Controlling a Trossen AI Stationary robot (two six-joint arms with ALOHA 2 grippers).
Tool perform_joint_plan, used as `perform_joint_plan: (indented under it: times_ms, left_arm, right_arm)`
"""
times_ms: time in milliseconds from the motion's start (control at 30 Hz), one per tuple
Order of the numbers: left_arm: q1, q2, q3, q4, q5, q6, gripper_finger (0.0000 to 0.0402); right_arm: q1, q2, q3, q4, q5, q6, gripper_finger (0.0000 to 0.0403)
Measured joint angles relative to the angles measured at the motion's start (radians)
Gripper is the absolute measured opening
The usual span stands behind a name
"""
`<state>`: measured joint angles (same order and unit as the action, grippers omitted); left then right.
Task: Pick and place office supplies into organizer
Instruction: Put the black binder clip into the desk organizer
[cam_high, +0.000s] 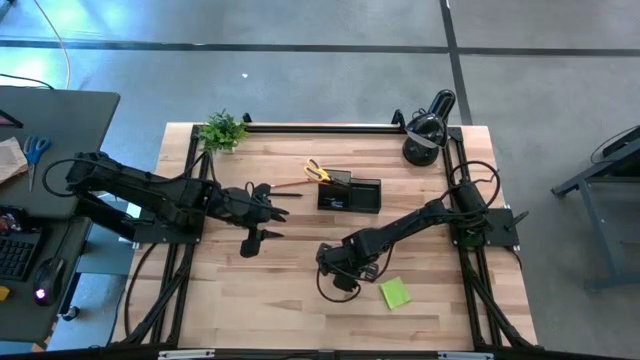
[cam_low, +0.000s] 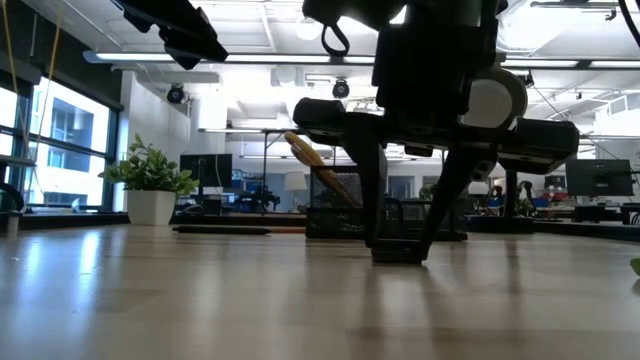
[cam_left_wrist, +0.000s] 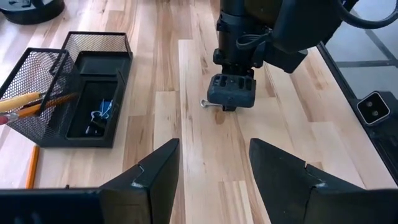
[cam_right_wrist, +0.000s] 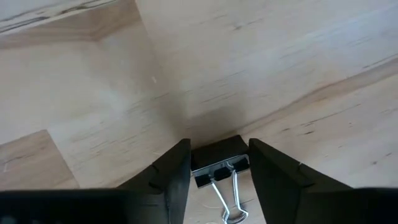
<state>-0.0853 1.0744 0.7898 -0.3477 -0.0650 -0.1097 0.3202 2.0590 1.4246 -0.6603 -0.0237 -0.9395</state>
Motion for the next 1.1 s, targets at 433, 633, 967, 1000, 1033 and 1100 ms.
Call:
perform_joint_plan:
  times_ms: [433,633,967,1000,1033,1100]
  left_arm:
    - [0.000,0.000,0.000,0.001,0.000,0.000,0.0184]
    - [0.000,0.000,0.000,0.000,0.000,0.000,0.0184]
    - [0.000,-0.049,-0.001,-0.044,0.000,0.008,0.0184]
    - [0.000,-0.058,-0.001,-0.047,0.000,0.008,0.0184]
    - [0.000,-0.067,-0.001,-0.049,0.000,0.008,0.0184]
    - [0.000,-0.081,-0.001,-0.049,0.000,0.000,0.0184]
  right_arm:
    - [-0.023,0.000,0.211,-0.003,0.099,0.237,0.0141]
    - [-0.131,0.000,0.291,-0.060,0.132,0.338,0.0140]
    - [-0.312,0.000,0.288,-0.166,0.230,0.548,0.0140]
    - [-0.319,0.000,0.288,-0.183,0.229,0.569,0.0140]
    - [-0.325,0.000,0.288,-0.196,0.229,0.587,0.0140]
    - [-0.334,0.000,0.288,-0.217,0.228,0.626,0.0140]
